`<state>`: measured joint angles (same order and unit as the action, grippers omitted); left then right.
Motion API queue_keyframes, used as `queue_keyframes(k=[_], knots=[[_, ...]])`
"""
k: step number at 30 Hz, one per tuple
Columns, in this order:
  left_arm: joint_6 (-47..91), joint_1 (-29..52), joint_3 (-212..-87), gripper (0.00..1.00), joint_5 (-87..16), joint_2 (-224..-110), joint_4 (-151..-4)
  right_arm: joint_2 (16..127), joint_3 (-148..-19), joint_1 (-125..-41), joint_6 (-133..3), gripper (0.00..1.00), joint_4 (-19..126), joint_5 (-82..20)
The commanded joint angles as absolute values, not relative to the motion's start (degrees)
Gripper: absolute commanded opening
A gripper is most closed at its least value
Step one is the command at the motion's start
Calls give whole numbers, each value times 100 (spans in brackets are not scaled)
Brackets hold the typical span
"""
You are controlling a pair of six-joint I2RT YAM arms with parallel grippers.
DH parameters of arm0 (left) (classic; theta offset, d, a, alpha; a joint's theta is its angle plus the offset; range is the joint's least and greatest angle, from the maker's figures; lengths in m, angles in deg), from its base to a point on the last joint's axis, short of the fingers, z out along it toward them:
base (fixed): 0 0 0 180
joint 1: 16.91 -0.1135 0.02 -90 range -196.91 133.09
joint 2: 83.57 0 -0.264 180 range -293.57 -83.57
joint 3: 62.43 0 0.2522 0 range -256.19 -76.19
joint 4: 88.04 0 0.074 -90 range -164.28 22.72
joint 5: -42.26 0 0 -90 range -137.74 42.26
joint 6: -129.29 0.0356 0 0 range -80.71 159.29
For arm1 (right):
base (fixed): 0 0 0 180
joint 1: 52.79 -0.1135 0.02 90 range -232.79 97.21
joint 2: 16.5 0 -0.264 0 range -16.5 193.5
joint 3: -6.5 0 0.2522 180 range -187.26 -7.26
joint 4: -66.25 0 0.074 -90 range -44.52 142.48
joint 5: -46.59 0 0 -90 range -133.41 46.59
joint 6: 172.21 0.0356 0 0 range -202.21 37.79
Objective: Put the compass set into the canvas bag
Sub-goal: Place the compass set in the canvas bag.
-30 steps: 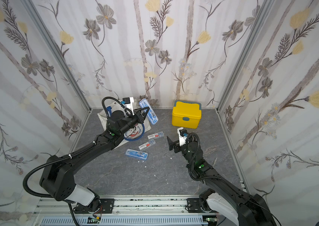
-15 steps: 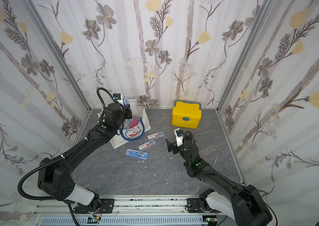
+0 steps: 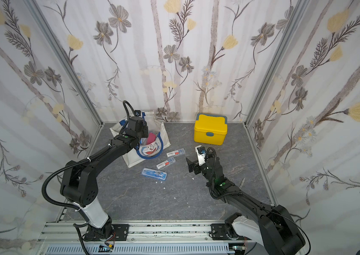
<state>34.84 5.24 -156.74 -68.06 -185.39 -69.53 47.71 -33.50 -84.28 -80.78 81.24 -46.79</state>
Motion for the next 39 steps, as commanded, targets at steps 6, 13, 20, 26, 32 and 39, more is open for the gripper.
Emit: queue_keyframes(k=[6,13,20,26,32,39], knots=[[3451,506,-16139,19,-6820,-19082,-6539,4784,-3356,-8426,-7980,100,8161,-4652],[3366,506,-16259,48,-6702,-19143,-6488,4786,-3362,-8428,-7970,100,8138,-4636],[3291,515,-16182,87,-6680,-18758,-6536,4877,-3422,-8427,-8032,99,8004,-4489],[3071,524,-15763,100,-6468,-18033,-6907,5068,-3537,-8444,-8261,100,7836,-4082],[2785,533,-14780,100,-5558,-17047,-7762,5340,-3787,-8569,-8441,99,7588,-3858],[2181,535,-13539,100,-3793,-16089,-9052,5721,-4093,-9057,-8978,100,7381,-3761]])
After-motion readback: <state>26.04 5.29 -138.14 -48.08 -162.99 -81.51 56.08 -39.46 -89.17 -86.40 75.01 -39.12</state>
